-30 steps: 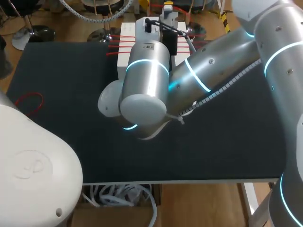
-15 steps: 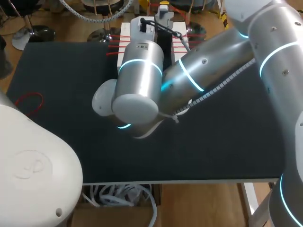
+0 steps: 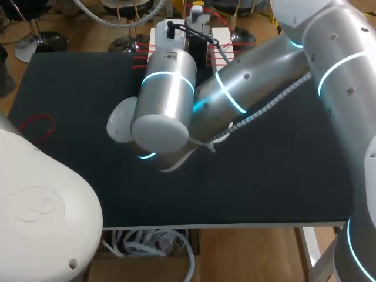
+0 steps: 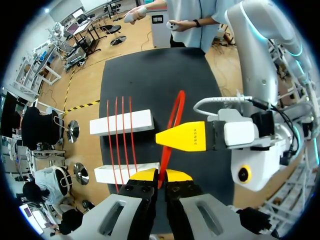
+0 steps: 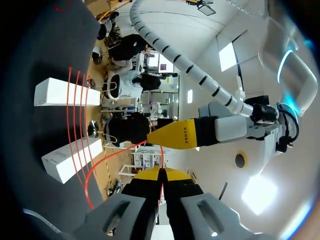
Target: Grab the tape and strap the tape.
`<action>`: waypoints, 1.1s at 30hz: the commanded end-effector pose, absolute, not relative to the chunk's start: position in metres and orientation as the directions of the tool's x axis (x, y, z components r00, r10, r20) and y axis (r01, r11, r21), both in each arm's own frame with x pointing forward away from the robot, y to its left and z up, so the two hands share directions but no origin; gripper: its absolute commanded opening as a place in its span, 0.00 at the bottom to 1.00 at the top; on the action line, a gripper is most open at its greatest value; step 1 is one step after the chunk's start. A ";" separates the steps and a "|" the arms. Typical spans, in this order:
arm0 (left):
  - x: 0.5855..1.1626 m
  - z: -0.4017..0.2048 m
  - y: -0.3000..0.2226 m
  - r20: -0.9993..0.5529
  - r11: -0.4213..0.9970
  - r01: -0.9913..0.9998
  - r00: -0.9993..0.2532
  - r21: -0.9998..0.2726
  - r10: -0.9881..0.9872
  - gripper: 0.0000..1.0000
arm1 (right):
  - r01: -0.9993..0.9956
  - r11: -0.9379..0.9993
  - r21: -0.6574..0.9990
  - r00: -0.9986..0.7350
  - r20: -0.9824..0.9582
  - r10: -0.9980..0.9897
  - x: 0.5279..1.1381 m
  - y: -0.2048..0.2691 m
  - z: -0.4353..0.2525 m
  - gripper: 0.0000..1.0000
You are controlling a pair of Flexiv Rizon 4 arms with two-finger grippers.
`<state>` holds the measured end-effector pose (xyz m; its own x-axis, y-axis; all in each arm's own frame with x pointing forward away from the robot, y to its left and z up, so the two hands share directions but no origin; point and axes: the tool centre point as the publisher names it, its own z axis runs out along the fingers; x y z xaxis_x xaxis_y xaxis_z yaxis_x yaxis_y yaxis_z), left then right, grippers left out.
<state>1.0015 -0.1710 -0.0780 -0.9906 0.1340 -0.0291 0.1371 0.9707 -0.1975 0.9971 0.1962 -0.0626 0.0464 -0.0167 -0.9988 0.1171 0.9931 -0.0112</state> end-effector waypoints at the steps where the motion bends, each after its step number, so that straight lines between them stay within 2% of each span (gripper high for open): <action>1: 1.001 -0.077 -0.172 -0.029 0.971 0.136 -0.991 -0.195 0.133 0.00 | 0.132 0.991 -0.014 0.050 -0.999 -0.021 0.999 0.207 -0.065 0.00; 14: 1.001 -0.077 -0.172 -0.029 0.971 0.136 -0.991 -0.195 0.133 0.00 | 0.143 0.990 -0.010 0.054 -0.998 -0.018 1.004 0.217 -0.066 0.00; 28: 1.001 -0.077 -0.172 -0.029 0.971 0.136 -0.991 -0.195 0.133 0.00 | 0.106 0.994 0.028 0.055 -0.998 0.022 0.995 0.196 -0.057 0.00; 29: 1.001 -0.077 -0.172 -0.029 0.971 0.136 -0.991 -0.195 0.133 0.00 | 0.102 0.994 0.032 0.056 -0.998 0.026 0.994 0.194 -0.056 0.06; 32: 1.001 -0.077 -0.172 -0.029 0.971 0.136 -0.991 -0.195 0.133 0.00 | 0.095 0.995 0.036 0.059 -0.998 0.031 0.989 0.191 -0.055 0.08; 33: 1.001 -0.077 -0.172 -0.029 0.971 0.136 -0.991 -0.195 0.133 0.00 | 0.091 0.995 0.040 0.061 -0.998 0.034 0.988 0.190 -0.055 0.13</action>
